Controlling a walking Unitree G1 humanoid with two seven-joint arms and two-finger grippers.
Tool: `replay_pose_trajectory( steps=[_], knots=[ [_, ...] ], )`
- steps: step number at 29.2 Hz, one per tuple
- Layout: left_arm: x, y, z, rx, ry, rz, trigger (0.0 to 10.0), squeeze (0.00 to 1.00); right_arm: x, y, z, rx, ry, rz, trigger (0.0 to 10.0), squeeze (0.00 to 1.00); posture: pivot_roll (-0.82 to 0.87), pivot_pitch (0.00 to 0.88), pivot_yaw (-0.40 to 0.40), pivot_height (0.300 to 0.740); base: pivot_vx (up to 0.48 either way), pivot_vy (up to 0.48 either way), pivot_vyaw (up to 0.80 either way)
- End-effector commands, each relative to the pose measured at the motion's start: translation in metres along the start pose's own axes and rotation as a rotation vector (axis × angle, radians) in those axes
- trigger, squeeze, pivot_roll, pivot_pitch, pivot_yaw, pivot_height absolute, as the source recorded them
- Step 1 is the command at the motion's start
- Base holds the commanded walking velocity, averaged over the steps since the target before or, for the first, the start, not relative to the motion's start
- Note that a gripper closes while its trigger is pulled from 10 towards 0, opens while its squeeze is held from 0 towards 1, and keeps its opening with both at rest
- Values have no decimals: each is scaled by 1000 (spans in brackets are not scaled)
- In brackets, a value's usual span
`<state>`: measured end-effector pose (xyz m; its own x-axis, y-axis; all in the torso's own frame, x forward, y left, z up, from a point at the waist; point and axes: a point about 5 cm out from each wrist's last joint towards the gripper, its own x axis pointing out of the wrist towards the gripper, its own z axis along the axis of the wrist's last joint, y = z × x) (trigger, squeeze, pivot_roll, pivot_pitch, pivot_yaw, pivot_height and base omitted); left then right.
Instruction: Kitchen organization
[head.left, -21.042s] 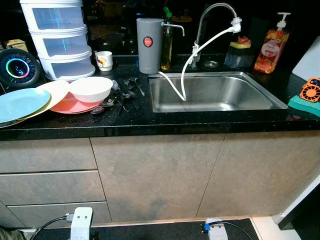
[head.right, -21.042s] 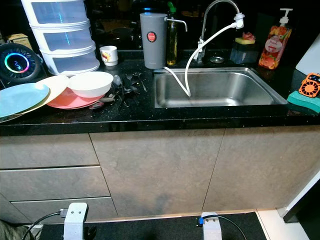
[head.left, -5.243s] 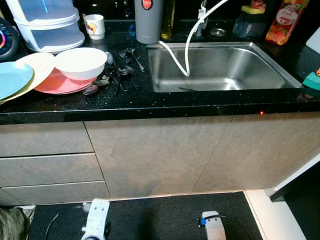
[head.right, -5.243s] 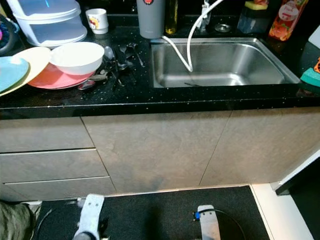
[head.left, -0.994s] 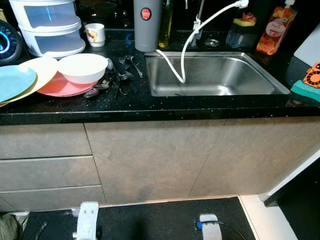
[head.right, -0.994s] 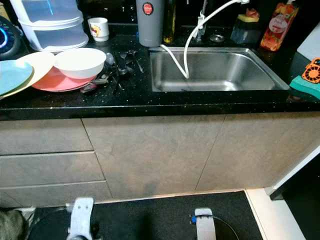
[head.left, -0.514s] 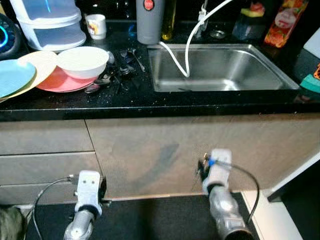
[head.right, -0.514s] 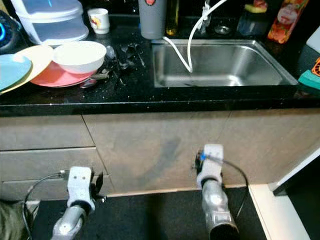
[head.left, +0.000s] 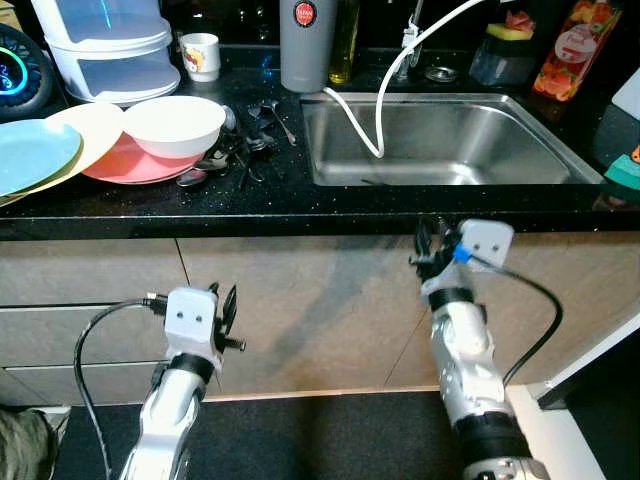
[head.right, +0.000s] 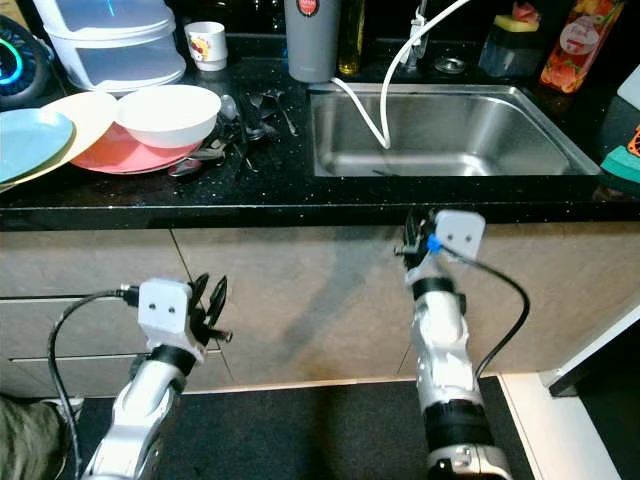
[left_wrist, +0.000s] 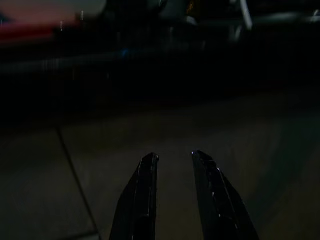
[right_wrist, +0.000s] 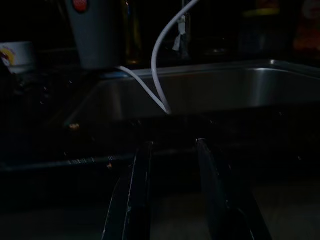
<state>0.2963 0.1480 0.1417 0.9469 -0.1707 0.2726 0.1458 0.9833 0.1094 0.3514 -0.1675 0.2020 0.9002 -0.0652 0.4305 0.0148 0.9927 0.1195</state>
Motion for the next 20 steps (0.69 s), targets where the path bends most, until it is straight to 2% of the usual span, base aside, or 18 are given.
replay_pose_trajectory(
  steps=[1, 5, 6, 9, 10, 12, 15, 20],
  knots=[
    [4, 1, 11, 28, -29, -16, 10000, 0, 6, 1, 8, 1, -17, 19, 10000, 0, 6, 163, -11, 740, 0, 0, 0],
    [23, 5, 44, 55, -126, -24, 10000, 0, 18, 12, 19, -26, 6, 110, 10000, 0, 8, 162, -12, 740, 0, 0, 0],
    [23, 5, 44, 55, -126, -24, 10000, 0, 18, 12, 19, -26, 6, 110, 10000, 0, 8, 162, -12, 740, 0, 0, 0],
    [39, 9, 69, 63, -196, -17, 10000, 0, 27, 17, 20, -37, 50, 139, 10000, 0, 8, 162, -12, 740, 0, 0, 0],
    [39, 9, 69, 63, -196, -17, 10000, 0, 27, 17, 20, -37, 50, 139, 10000, 0, 8, 162, -12, 740, 0, 0, 0],
    [47, 12, 84, 73, -238, -15, 10000, 0, 31, 20, 21, -48, 72, 147, 10000, 0, 7, 156, -14, 740, 0, 0, 0],
    [54, 15, 101, 77, -287, -10, 10000, 0, 34, 19, 18, -62, 107, 142, 10000, 0, 8, 154, -16, 740, 0, 0, 0],
    [58, 19, 117, 69, -328, 2, 10000, 0, 30, 16, 9, -78, 158, 138, 10000, 0, 10, 155, -16, 740, 0, 0, 0]
  ],
)
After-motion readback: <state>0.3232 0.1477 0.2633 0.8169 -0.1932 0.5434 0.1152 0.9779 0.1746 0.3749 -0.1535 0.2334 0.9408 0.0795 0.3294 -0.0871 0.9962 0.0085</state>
